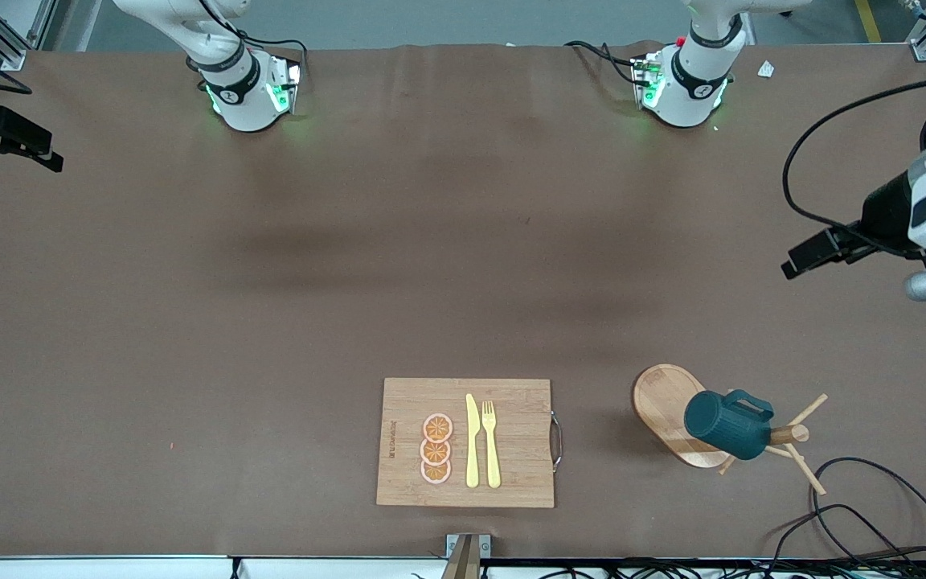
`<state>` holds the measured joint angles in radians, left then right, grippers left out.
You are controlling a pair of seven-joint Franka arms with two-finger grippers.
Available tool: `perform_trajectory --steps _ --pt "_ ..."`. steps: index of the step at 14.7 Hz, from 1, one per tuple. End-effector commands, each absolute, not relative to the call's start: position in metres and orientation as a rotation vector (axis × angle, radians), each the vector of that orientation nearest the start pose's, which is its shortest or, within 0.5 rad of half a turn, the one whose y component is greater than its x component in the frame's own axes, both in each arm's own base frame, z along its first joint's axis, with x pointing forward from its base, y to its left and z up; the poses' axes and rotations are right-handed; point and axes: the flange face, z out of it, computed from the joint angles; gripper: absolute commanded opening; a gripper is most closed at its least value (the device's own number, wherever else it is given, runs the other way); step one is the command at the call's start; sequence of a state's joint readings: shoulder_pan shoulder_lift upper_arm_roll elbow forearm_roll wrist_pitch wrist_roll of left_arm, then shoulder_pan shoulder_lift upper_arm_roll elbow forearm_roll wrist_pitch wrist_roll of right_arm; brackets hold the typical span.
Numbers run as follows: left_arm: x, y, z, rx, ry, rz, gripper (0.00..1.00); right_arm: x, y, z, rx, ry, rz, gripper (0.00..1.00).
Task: Transfer cup from left to right arm and place
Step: 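Move the left gripper toward the teal mug on the mug tree, then grasp the teal mug on the mug tree with the left gripper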
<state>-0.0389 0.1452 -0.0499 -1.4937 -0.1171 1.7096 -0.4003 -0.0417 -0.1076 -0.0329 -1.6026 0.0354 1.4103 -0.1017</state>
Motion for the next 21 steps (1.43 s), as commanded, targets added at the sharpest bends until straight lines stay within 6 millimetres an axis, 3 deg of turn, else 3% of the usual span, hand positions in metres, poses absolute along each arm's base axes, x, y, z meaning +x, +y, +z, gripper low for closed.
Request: perform_trajectory --steps 1,7,11,15,21 --pt "0.631 -0.068 0.575 -3.256 -0.801 -0.094 1.0 0.493 -0.035 0.655 -3.092 -0.029 0.12 1.0" --pt "0.678 -0.071 0.515 -3.136 -1.411 -0.16 1.0 0.492 -0.038 0.655 -3.092 -0.019 0.125 1.0" --pt "0.696 -0.07 0.492 -3.017 -1.732 -0.194 1.0 0.492 -0.037 0.654 -3.092 -0.022 0.127 1.0" --pt "0.709 -0.055 0.468 -2.972 -2.059 -0.06 1.0 0.492 -0.037 0.654 -3.091 -0.022 0.129 1.0" --pt "0.722 -0.059 0.43 -2.949 -2.124 -0.044 1.0 0.491 -0.038 0.654 -3.091 -0.019 0.134 1.0"
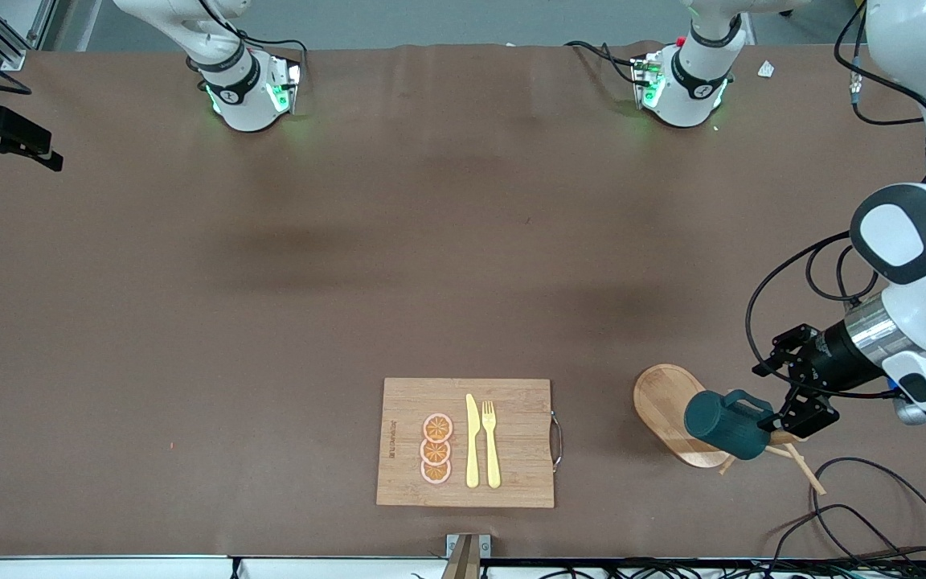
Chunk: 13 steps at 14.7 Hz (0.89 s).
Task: Transfer cup from left to right arm and place
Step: 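Grasp the teal mug on the mug tree with the left gripper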
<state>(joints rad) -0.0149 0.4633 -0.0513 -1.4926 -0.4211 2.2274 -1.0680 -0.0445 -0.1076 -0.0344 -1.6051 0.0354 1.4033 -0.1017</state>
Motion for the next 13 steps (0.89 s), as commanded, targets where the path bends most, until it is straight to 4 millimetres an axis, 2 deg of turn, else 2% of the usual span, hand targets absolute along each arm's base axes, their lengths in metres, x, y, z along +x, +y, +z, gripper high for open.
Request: perform_trajectory --steps 1,5,13 --pt "0.724 -0.059 0.426 -2.948 -2.13 -0.061 1.0 0.491 -0.038 0.654 -3.091 -0.019 0.134 1.0" --pt "0.73 -0.058 0.4 -2.927 -2.143 -0.057 1.0 0.492 -0.037 0.654 -3.091 -0.022 0.134 1.0" --pt "0.733 -0.065 0.381 -2.916 -2.212 -0.01 1.0 0.492 -0.037 0.654 -3.091 -0.022 0.134 1.0"
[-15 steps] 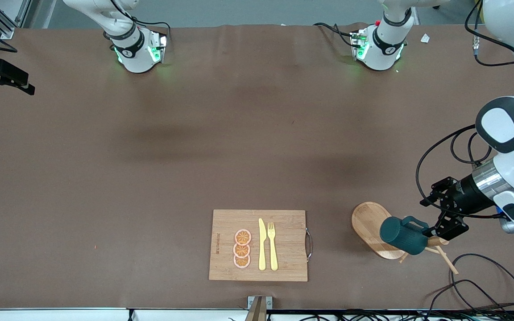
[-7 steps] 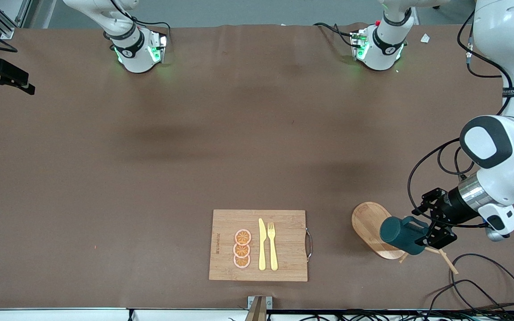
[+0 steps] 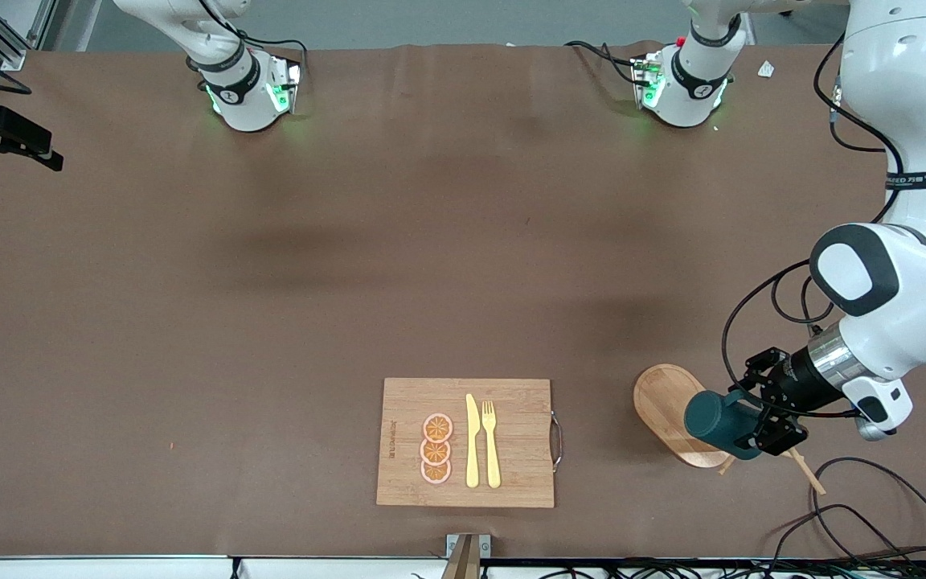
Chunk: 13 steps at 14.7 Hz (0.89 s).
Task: Transfer cup from left to right arm and place
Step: 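Grasp the teal mug on the mug tree with the left gripper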
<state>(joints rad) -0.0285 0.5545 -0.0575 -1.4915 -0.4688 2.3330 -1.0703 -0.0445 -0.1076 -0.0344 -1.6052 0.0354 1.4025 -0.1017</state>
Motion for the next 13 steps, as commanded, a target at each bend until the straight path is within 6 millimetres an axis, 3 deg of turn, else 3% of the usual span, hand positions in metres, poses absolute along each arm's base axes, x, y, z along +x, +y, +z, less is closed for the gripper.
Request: perform_trajectory --steps 1,13 --pt "0.7333 -0.0648 0.3785 -2.914 -2.212 -0.005 1.0 0.4915 -0.0382 0.654 -3.091 -0.019 0.134 1.0" --pt "0.7334 -0.0714 0.3688 -2.914 -2.256 0.064 0.98 0.4921 -0.0366 0.654 -3.091 -0.024 0.134 1.0"
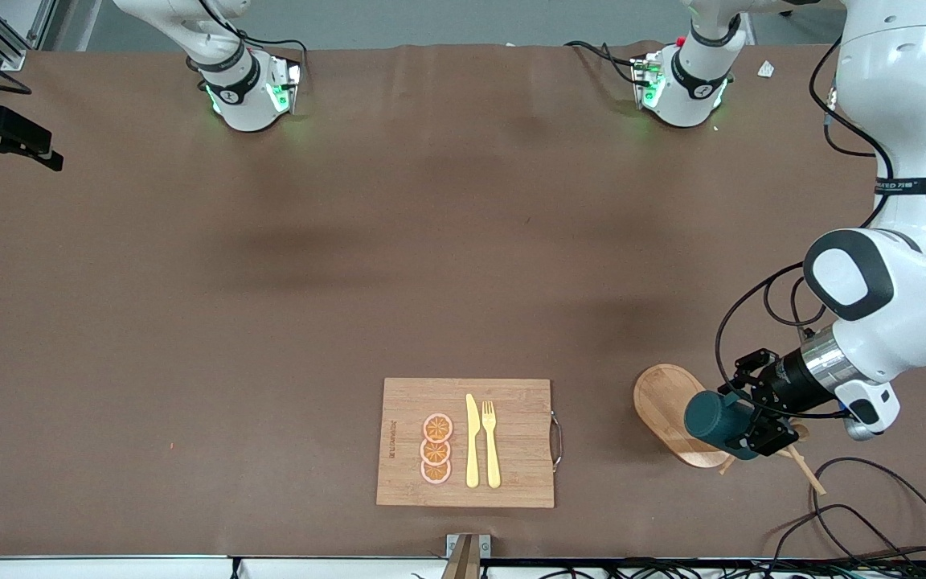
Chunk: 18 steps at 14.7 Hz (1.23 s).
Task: Transfer cup from left to right arm and place
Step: 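Grasp the teal mug on the mug tree with the left gripper, then lift the teal mug off the tree and carry it to mid-table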
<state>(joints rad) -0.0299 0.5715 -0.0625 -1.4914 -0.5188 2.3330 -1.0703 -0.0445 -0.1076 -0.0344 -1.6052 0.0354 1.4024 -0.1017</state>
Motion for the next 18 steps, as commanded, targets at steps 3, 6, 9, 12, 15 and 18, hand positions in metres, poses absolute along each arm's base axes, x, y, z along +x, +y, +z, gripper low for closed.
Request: perform_trajectory --steps 3,6,9,12,15,18 --pt "0.733 -0.071 0.368 2.06 1.583 -0.044 0.86 0.492 -0.037 0.655 -3.091 -0.024 0.132 1.0" --pt "0.733 -0.07 0.373 2.054 1.586 -0.039 0.83 0.492 -0.037 0.654 -3.091 -0.024 0.134 1.0" --pt "0.73 -0.07 0.388 2.046 1.585 -0.043 0.84 0.492 -0.037 0.654 -3.091 -0.024 0.134 1.0" --pt "0.718 -0.074 0.414 2.074 1.573 -0.135 0.84 0.492 -0.037 0.654 -3.091 -0.024 0.134 1.0" --pt "0.705 -0.082 0.433 2.076 1.61 -0.233 0.84 0.492 -0.037 0.653 -3.091 -0.026 0.136 1.0" --pt "0.697 -0.096 0.451 2.065 1.635 -0.275 0.84 0.492 -0.037 0.653 -3.091 -0.022 0.139 1.0"
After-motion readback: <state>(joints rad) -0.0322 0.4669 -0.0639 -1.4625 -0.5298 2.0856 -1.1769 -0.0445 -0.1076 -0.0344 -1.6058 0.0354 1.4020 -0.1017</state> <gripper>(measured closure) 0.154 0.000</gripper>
